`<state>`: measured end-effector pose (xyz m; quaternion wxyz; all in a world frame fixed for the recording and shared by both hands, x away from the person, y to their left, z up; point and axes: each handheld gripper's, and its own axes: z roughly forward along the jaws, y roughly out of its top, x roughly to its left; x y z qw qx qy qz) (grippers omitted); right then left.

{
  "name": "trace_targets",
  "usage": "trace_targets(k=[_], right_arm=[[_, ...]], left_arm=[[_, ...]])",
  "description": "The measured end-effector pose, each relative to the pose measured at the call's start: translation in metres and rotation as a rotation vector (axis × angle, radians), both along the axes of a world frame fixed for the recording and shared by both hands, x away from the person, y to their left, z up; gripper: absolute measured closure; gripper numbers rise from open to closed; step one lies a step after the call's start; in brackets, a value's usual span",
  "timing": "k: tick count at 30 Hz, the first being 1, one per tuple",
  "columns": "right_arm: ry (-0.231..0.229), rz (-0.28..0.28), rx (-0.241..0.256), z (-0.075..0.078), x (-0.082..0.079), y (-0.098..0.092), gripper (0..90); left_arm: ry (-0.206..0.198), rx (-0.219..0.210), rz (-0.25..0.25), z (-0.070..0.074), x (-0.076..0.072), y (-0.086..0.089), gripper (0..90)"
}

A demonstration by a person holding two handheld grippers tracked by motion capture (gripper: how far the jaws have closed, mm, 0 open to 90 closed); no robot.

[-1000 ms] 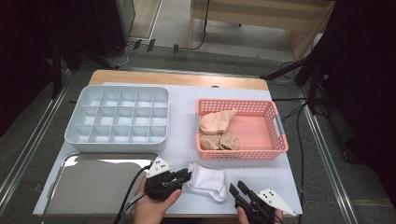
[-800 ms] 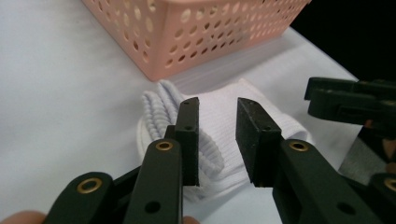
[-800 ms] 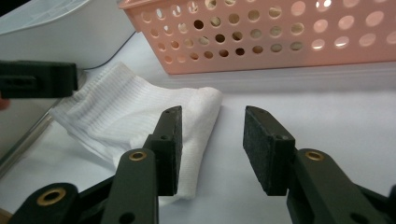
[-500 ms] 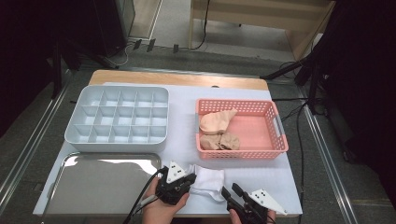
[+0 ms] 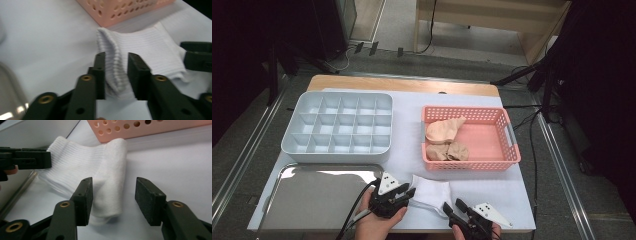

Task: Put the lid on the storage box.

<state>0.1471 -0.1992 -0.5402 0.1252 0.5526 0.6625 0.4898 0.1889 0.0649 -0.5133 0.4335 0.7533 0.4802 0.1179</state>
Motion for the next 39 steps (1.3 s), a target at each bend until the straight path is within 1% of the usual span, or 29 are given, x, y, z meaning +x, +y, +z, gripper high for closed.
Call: trace_targets(k=[1,2,4,6,7,8,10,11,13,15,17,19,21,23,24,25,26,28,30,33,35,36,37,38,39], right_arm=[[0.010,-0.002,0.012,-0.001,0.000,0.000,50.2],[0.011,-0.005,0.011,-0.002,0.000,0.000,51.7],[0.008,-0.011,0.003,-0.004,-0.001,0.000,57.4],[0.011,-0.004,-0.002,-0.004,-0.001,0.000,66.0],[0.015,0.006,0.002,-0.005,-0.001,0.000,69.0],[0.017,0.006,0.004,-0.005,-0.001,0.000,71.6],[0.017,0.005,0.008,-0.005,0.000,-0.002,79.1],[0.015,0.006,0.015,-0.004,0.001,-0.004,80.8],[0.009,0.002,0.011,-0.002,0.004,-0.009,82.5],[-0.018,-0.009,-0.005,0.002,0.008,-0.015,82.9],[-0.047,-0.024,-0.045,0.006,0.011,-0.021,82.9],[-0.045,-0.034,-0.069,0.006,0.013,-0.024,82.4],[-0.025,-0.034,-0.058,0.002,0.013,-0.026,78.1],[-0.017,-0.047,-0.023,0.000,0.011,-0.028,70.7],[-0.017,-0.051,-0.009,0.001,0.010,-0.030,67.9],[-0.026,-0.052,0.004,0.003,0.008,-0.031,65.0],[-0.030,-0.058,0.008,0.004,0.007,-0.032,62.6],[-0.037,-0.069,0.018,0.006,0.005,-0.032,58.4],[-0.029,-0.078,0.027,0.006,0.005,-0.031,55.1],[-0.016,-0.084,0.031,0.003,0.006,-0.029,51.6],[-0.009,-0.085,0.027,0.002,0.006,-0.027,51.6],[-0.004,-0.091,0.020,0.002,0.006,-0.026,51.7],[-0.002,-0.094,0.017,0.001,0.006,-0.025,52.1],[0.006,-0.103,0.013,0.001,0.006,-0.025,52.8],[0.006,-0.114,0.007,0.000,0.005,-0.024,53.2]], left_arm=[[0.013,0.010,0.016,-0.001,0.002,0.000,59.0],[0.026,0.014,0.024,-0.002,0.004,0.000,53.8],[0.049,0.010,0.018,-0.005,0.006,0.000,52.1],[0.071,-0.008,0.006,-0.007,0.008,-0.001,55.0],[0.079,-0.014,0.001,-0.007,0.008,-0.001,58.9],[0.092,-0.030,-0.012,-0.007,0.008,-0.002,65.3],[0.088,-0.043,-0.021,-0.007,0.008,-0.004,72.8],[0.096,-0.056,-0.020,-0.006,0.009,-0.004,74.8],[0.105,-0.089,-0.019,-0.006,0.008,-0.006,76.7],[0.108,-0.115,-0.026,-0.007,0.006,-0.012,77.1],[0.105,-0.123,-0.033,-0.008,0.004,-0.019,77.1],[0.100,-0.118,-0.029,-0.009,0.002,-0.024,76.7],[0.102,-0.124,-0.021,-0.009,0.004,-0.024,75.3],[0.093,-0.128,-0.014,-0.007,0.003,-0.022,71.7],[0.082,-0.128,-0.010,-0.004,0.002,-0.020,69.5],[0.073,-0.136,-0.007,-0.002,0.002,-0.019,67.4],[0.060,-0.143,0.003,0.002,0.000,-0.017,64.6],[0.034,-0.153,0.011,0.010,-0.001,-0.015,61.9],[0.014,-0.160,0.011,0.016,-0.003,-0.016,59.0],[-0.012,-0.166,-0.018,0.020,-0.004,-0.024,62.1],[-0.030,-0.180,-0.066,0.021,-0.006,-0.033,67.5],[-0.033,-0.178,-0.078,0.020,-0.006,-0.038,70.7],[-0.030,-0.164,-0.099,0.018,-0.006,-0.044,73.4],[-0.015,-0.149,-0.120,0.015,-0.005,-0.051,75.8],[-0.001,-0.131,-0.129,0.011,-0.004,-0.057,78.2]])
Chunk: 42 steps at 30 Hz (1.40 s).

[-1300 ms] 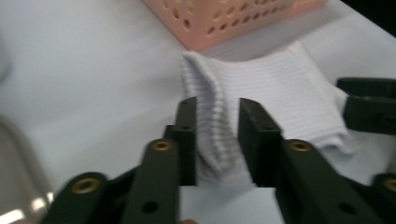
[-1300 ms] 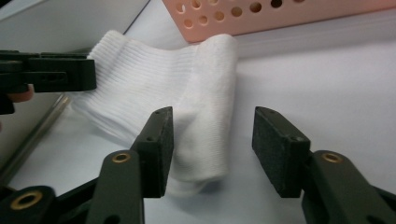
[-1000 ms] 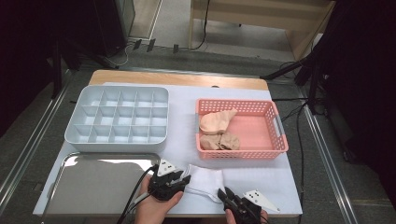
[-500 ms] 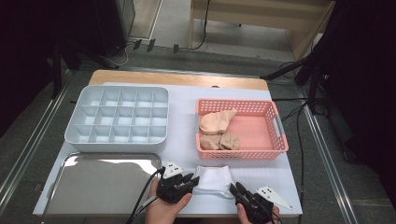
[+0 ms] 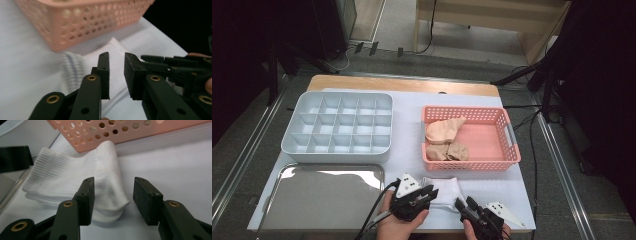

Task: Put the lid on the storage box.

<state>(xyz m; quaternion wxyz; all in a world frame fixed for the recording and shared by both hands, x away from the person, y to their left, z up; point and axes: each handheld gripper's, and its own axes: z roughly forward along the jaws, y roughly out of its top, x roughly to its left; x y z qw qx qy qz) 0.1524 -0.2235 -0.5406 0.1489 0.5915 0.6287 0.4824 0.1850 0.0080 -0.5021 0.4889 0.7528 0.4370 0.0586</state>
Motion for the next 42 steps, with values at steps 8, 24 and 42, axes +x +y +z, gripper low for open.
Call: trace_targets(k=[8,24,42], right_arm=[[0.014,0.007,0.029,-0.004,-0.001,0.000,67.1],[-0.091,0.075,0.092,0.020,-0.012,0.011,82.9],[-0.157,0.124,0.038,0.032,-0.018,0.035,83.4]], left_arm=[[0.078,0.098,0.047,-0.024,0.012,-0.014,90.0],[0.093,0.086,0.045,-0.025,0.014,-0.012,90.0],[0.097,0.059,0.037,-0.019,0.011,-0.008,85.1]])
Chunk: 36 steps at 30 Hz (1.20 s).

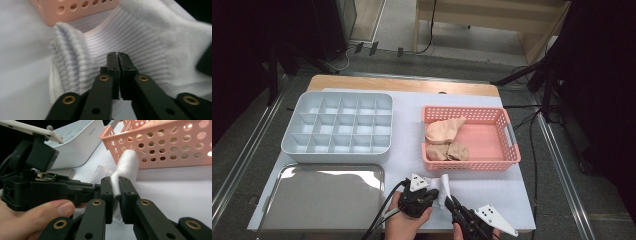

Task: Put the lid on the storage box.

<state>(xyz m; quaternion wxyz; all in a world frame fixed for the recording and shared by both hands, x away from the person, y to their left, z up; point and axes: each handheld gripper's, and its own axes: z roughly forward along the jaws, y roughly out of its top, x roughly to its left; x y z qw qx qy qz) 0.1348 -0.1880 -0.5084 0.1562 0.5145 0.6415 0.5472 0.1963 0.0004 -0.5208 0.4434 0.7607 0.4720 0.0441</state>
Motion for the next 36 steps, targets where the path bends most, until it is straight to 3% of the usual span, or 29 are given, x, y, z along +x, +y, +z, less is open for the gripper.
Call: trace_targets(k=[4,9,15,21,24,26,29,35,36], right_arm=[[-0.015,-0.001,-0.014,0.001,-0.001,0.000,83.4],[-0.022,0.002,-0.035,0.002,-0.001,0.004,83.2],[-0.031,0.015,-0.072,0.002,-0.002,0.014,82.9],[-0.036,0.054,-0.123,-0.004,-0.001,0.032,82.6],[-0.031,0.072,-0.146,-0.009,0.001,0.041,82.4],[-0.026,0.085,-0.166,-0.013,0.002,0.047,82.1],[-0.018,0.100,-0.185,-0.018,0.003,0.053,81.8],[-0.014,0.123,-0.210,-0.025,0.004,0.060,80.9],[-0.013,0.124,-0.210,-0.026,0.004,0.060,80.9]], left_arm=[[-0.047,-0.002,-0.011,0.013,-0.010,0.010,81.2],[-0.076,-0.045,0.027,0.024,-0.013,0.036,79.8],[-0.057,-0.085,0.081,0.021,-0.009,0.064,81.1],[-0.037,-0.123,0.090,0.017,-0.005,0.070,77.7],[-0.036,-0.149,0.098,0.017,-0.004,0.070,71.2],[-0.035,-0.176,0.109,0.018,-0.002,0.070,62.3],[-0.023,-0.180,0.100,0.018,0.001,0.067,51.6],[0.068,-0.222,0.058,0.010,0.011,0.056,36.7],[0.081,-0.208,0.059,0.008,0.013,0.053,34.5]])
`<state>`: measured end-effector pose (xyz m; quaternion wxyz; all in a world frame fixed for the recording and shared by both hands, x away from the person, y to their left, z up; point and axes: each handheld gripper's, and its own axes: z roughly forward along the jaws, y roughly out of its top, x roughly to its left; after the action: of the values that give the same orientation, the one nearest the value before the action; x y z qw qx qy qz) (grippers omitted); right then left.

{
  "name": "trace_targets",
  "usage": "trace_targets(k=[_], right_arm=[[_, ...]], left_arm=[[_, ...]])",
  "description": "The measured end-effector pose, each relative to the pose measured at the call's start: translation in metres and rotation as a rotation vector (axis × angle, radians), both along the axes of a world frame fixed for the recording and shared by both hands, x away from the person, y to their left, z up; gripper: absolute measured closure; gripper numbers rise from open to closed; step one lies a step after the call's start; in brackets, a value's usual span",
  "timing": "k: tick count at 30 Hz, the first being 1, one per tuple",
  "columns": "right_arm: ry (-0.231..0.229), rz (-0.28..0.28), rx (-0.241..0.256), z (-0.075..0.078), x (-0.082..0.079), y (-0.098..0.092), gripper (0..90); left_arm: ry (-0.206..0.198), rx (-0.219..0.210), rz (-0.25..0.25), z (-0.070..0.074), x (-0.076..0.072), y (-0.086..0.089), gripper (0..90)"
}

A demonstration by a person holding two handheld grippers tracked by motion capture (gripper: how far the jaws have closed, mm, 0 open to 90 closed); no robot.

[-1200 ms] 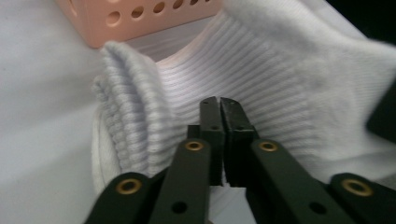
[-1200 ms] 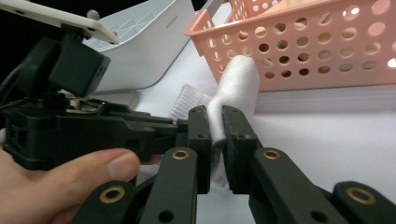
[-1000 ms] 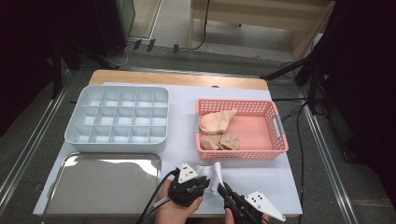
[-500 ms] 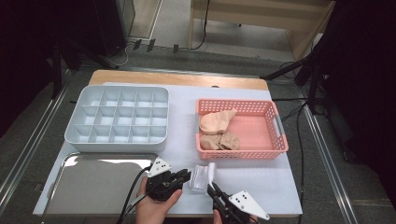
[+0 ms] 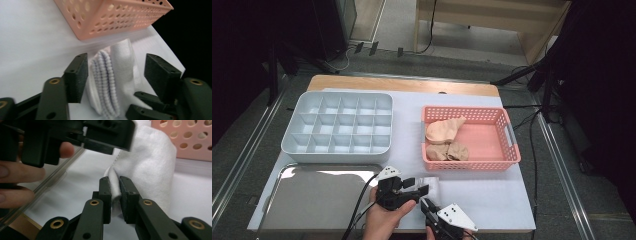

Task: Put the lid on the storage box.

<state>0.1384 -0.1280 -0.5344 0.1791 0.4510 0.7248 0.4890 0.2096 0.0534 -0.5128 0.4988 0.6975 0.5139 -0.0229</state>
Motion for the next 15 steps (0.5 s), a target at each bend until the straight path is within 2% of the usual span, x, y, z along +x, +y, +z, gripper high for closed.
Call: trace_targets(k=[3,5,8,11,13,15], right_arm=[[0.002,0.005,-0.001,-0.003,0.000,0.001,80.8],[-0.005,0.008,-0.008,-0.004,0.000,0.001,80.9],[0.001,0.012,0.000,-0.004,0.000,0.000,81.1],[0.005,0.013,0.007,-0.005,0.001,-0.002,81.1],[0.005,0.015,0.008,-0.005,0.001,-0.002,80.8],[0.004,0.022,0.011,-0.005,0.002,-0.003,80.6]], left_arm=[[0.056,0.018,0.004,-0.006,0.005,-0.004,30.4],[0.108,-0.007,-0.003,-0.012,0.009,-0.004,32.0],[0.154,-0.041,-0.001,-0.016,0.012,-0.003,34.4],[0.156,-0.048,-0.007,-0.017,0.013,-0.003,45.6],[0.164,-0.069,-0.011,-0.018,0.013,-0.003,55.1],[0.156,-0.065,-0.022,-0.018,0.013,-0.003,62.2]])
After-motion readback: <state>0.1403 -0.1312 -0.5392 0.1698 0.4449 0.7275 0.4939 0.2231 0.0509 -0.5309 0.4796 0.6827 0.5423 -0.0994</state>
